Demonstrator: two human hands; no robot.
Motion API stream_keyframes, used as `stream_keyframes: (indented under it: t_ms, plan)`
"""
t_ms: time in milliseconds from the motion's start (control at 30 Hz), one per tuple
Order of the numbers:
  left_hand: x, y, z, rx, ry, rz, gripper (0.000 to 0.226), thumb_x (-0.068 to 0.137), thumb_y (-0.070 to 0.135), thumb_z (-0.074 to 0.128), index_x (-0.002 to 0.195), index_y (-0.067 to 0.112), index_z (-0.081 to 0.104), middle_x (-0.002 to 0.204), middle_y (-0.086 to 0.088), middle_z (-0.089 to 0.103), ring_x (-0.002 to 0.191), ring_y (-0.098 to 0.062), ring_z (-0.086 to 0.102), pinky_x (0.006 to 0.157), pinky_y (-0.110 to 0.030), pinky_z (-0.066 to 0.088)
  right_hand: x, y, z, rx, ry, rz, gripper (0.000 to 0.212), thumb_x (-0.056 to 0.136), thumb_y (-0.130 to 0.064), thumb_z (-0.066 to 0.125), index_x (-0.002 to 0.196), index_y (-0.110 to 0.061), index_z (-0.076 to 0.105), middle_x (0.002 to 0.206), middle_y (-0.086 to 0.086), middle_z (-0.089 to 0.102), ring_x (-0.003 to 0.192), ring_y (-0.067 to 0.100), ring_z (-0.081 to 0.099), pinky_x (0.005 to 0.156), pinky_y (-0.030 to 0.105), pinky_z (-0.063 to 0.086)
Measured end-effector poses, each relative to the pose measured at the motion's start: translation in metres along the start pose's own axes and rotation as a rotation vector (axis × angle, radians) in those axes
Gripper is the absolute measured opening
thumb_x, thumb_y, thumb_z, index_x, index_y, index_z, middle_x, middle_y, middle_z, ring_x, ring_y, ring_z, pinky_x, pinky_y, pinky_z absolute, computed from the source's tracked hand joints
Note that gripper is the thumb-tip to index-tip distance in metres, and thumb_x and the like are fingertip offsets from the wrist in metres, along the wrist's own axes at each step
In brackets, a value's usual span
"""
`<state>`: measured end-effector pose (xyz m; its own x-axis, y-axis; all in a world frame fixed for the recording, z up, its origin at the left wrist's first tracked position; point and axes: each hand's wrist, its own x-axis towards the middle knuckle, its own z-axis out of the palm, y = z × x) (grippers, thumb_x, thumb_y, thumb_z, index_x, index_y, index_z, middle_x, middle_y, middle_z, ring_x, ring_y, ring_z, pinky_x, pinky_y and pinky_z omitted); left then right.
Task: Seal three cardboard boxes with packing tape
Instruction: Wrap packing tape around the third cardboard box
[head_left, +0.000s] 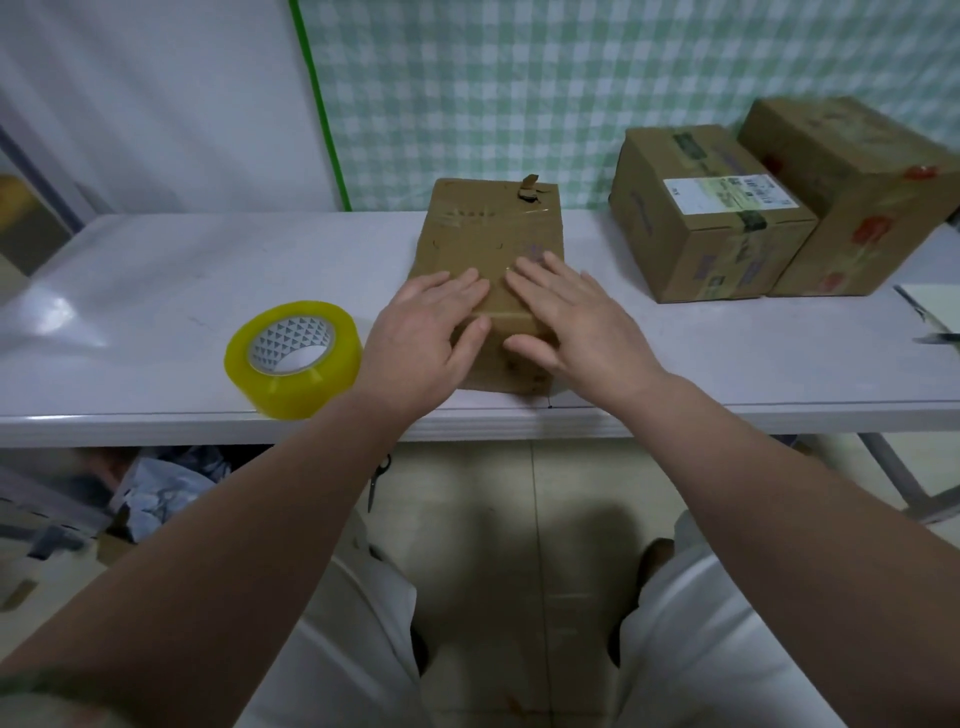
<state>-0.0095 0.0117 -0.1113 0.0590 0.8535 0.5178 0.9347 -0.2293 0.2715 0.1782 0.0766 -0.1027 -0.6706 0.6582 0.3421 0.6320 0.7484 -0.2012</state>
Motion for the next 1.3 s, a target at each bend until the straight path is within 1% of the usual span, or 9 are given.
stream_keyframes:
  t_ms: [167, 267, 333, 500, 633, 800, 967, 1133, 1300]
  plan:
    - [0.003, -0.001, 0.000, -0.085, 0.005, -0.095, 0.060, 0.087, 0.056, 0.039, 0.128, 0.019, 0.060, 0.138, -0.002, 0.054, 0.126, -0.026, 0.041, 0.106, -0.033, 0.029, -0.007, 0.004, -0.007, 0.455, 0.019, 0.306, 0.065, 0.096, -0.053, 0.042, 0.152, -0.029, 0.021, 0.155, -0.008, 0.029, 0.140, 0.010, 0.031, 0.112, 0.028, 0.029]
    - [0.013, -0.003, -0.003, -0.109, -0.033, -0.243, 0.069, 0.078, 0.071, 0.034, 0.121, 0.024, 0.059, 0.141, -0.006, 0.040, 0.134, -0.027, 0.026, 0.107, -0.037, 0.023, -0.006, -0.001, -0.010, 0.763, 0.050, 0.451, 0.050, 0.099, -0.046, 0.042, 0.146, -0.032, 0.036, 0.130, -0.027, 0.048, 0.117, 0.002, 0.048, 0.099, 0.015, 0.038]
    - [0.030, -0.005, -0.011, 0.000, -0.097, -0.377, 0.078, 0.072, 0.083, 0.030, 0.120, 0.025, 0.053, 0.141, -0.008, 0.035, 0.140, -0.030, 0.017, 0.112, -0.047, 0.014, 0.000, -0.001, -0.011, 0.875, 0.132, 0.515, 0.045, 0.099, -0.045, 0.044, 0.140, -0.027, 0.048, 0.132, -0.011, 0.058, 0.112, 0.009, 0.058, 0.096, 0.025, 0.047]
    - [0.073, 0.009, -0.024, 0.277, -0.446, -0.569, 0.114, 0.057, 0.098, 0.024, 0.145, 0.027, 0.029, 0.158, -0.011, 0.012, 0.146, -0.035, -0.006, 0.110, -0.065, 0.003, 0.018, 0.019, -0.019, 0.848, 0.236, 0.693, 0.027, 0.100, -0.036, 0.042, 0.111, -0.021, 0.061, 0.110, 0.004, 0.066, 0.090, 0.017, 0.065, 0.075, 0.029, 0.052]
    - [0.093, 0.014, -0.020, 0.158, -0.660, -0.543, 0.127, 0.041, 0.101, 0.029, 0.150, 0.037, 0.013, 0.159, -0.007, 0.005, 0.144, -0.040, -0.002, 0.111, -0.064, 0.013, 0.040, 0.042, -0.021, 0.703, 0.121, 0.754, 0.049, 0.092, -0.043, 0.040, 0.130, -0.015, 0.054, 0.115, 0.000, 0.059, 0.117, 0.028, 0.057, 0.100, 0.049, 0.046]
    - [0.108, 0.009, -0.022, 0.188, -0.805, -0.517, 0.153, 0.021, 0.104, 0.037, 0.151, 0.031, 0.004, 0.158, -0.003, 0.003, 0.143, -0.040, -0.011, 0.110, -0.067, 0.012, 0.063, 0.065, -0.020, 0.768, 0.110, 0.843, 0.054, 0.096, -0.039, 0.041, 0.146, -0.019, 0.038, 0.137, 0.003, 0.048, 0.111, 0.026, 0.056, 0.094, 0.044, 0.050]
    - [0.125, 0.013, -0.029, 0.251, -0.889, -0.433, 0.110, 0.062, 0.067, 0.056, 0.152, 0.027, 0.007, 0.159, 0.002, 0.005, 0.144, -0.038, -0.010, 0.114, -0.059, 0.011, 0.082, 0.084, -0.018, 0.992, 0.124, 0.946, 0.052, 0.100, -0.039, 0.038, 0.149, -0.024, 0.030, 0.150, -0.001, 0.034, 0.126, 0.025, 0.044, 0.090, 0.039, 0.048]
    - [0.133, -0.006, -0.035, 0.255, -0.783, -0.394, 0.078, 0.089, 0.013, 0.051, 0.150, 0.040, 0.012, 0.160, -0.006, 0.006, 0.147, -0.029, 0.004, 0.117, -0.045, 0.001, 0.093, 0.093, -0.021, 1.106, 0.127, 0.954, 0.043, 0.100, -0.042, 0.035, 0.138, -0.023, 0.042, 0.130, 0.003, 0.058, 0.115, 0.023, 0.051, 0.102, 0.041, 0.042]
    - [0.122, -0.033, -0.015, 0.244, -0.529, -0.430, 0.074, 0.091, -0.001, 0.036, 0.142, 0.051, 0.027, 0.158, 0.010, 0.018, 0.144, -0.029, 0.014, 0.107, -0.072, 0.005, 0.090, 0.085, -0.019, 1.198, 0.124, 0.948, 0.047, 0.099, -0.044, 0.037, 0.140, -0.020, 0.042, 0.085, 0.004, 0.070, 0.080, 0.020, 0.059, 0.093, 0.038, 0.047]
